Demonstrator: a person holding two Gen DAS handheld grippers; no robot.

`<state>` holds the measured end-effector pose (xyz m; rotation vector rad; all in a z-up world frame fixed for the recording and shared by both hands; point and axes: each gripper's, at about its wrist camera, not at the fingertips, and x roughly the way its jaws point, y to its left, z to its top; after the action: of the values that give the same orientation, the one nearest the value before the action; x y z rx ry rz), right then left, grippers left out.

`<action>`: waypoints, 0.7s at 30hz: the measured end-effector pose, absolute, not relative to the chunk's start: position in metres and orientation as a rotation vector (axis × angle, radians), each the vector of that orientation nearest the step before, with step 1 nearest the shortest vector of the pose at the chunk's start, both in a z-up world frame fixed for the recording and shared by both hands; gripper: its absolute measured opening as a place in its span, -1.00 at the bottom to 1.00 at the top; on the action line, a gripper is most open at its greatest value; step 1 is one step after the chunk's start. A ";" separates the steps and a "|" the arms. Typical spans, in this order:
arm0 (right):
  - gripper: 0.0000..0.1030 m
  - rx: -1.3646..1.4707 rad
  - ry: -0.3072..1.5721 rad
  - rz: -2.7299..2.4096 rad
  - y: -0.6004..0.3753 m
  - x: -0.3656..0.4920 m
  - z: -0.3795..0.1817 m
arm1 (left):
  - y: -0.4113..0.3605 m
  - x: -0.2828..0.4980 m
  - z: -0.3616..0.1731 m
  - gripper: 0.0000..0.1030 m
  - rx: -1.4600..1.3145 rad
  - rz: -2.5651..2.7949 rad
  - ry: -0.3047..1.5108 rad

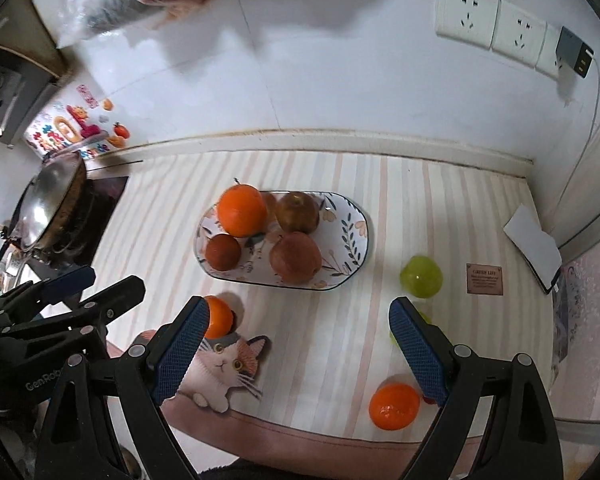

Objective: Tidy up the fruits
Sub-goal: 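Lift both tools away from the plate, then grasp a tangerine with the left tool while the right tool grasps an orange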

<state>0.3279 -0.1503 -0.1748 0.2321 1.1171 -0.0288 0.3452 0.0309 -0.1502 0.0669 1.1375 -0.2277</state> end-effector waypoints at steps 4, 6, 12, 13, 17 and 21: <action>0.81 0.253 1.100 -0.002 -0.148 0.318 -0.164 | 0.036 0.337 -0.143 0.36 0.054 -0.226 1.119; 0.81 0.267 1.092 0.009 -0.150 0.315 -0.161 | 0.038 0.336 -0.144 0.36 0.043 -0.225 1.128; 0.81 0.403 1.149 -0.011 -0.189 0.313 -0.188 | 0.040 0.339 -0.165 0.89 0.045 -0.195 1.166; 0.81 0.416 1.164 -0.023 -0.195 0.313 -0.194 | 0.040 0.340 -0.169 0.90 0.045 -0.191 1.174; 0.81 0.489 1.277 -0.100 -0.231 0.311 -0.245 | 0.039 0.349 -0.198 0.91 0.050 -0.172 1.229; 0.82 0.553 1.415 -0.147 -0.252 0.304 -0.304 | 0.037 0.359 -0.237 0.90 0.057 -0.152 1.314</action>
<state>0.3044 -0.2516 -0.3037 0.5530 1.4149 -0.1471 0.3587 0.0370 -0.2374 0.0572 1.3137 -0.1518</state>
